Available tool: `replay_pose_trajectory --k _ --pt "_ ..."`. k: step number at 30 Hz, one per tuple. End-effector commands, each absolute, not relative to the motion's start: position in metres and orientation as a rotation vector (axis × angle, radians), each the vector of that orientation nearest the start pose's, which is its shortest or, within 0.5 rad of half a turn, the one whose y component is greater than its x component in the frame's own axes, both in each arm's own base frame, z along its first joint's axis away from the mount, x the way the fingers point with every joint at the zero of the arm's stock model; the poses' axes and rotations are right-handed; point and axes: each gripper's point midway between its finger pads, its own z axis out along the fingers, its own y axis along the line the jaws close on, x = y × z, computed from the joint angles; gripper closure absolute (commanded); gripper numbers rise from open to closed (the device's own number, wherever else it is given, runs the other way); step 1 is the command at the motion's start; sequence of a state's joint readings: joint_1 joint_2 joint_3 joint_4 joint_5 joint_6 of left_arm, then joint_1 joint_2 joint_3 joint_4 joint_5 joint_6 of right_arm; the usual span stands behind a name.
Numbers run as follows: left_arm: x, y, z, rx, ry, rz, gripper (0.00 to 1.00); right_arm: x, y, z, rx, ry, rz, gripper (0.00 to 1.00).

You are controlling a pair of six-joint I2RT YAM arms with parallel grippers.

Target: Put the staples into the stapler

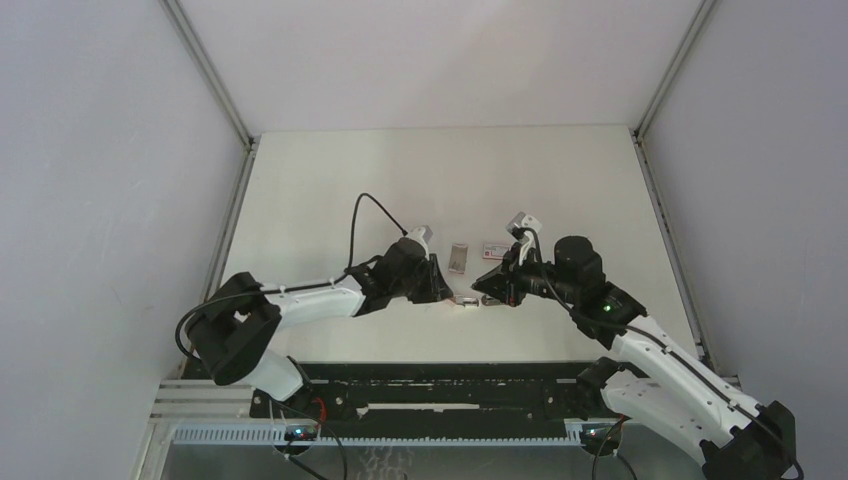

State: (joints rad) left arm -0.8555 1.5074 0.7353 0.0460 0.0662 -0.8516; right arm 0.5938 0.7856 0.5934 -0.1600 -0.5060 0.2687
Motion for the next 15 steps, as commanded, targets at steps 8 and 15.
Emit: replay_pose_trajectory --k 8,15 --pt "0.226 -0.322 0.098 0.24 2.488 -0.851 0.96 0.181 0.231 0.21 -0.636 1.875 1.047 0.93" --pt "0.211 -0.293 0.108 0.564 2.514 -0.868 1.0 0.182 0.235 0.204 -0.639 1.881 1.033 0.93"
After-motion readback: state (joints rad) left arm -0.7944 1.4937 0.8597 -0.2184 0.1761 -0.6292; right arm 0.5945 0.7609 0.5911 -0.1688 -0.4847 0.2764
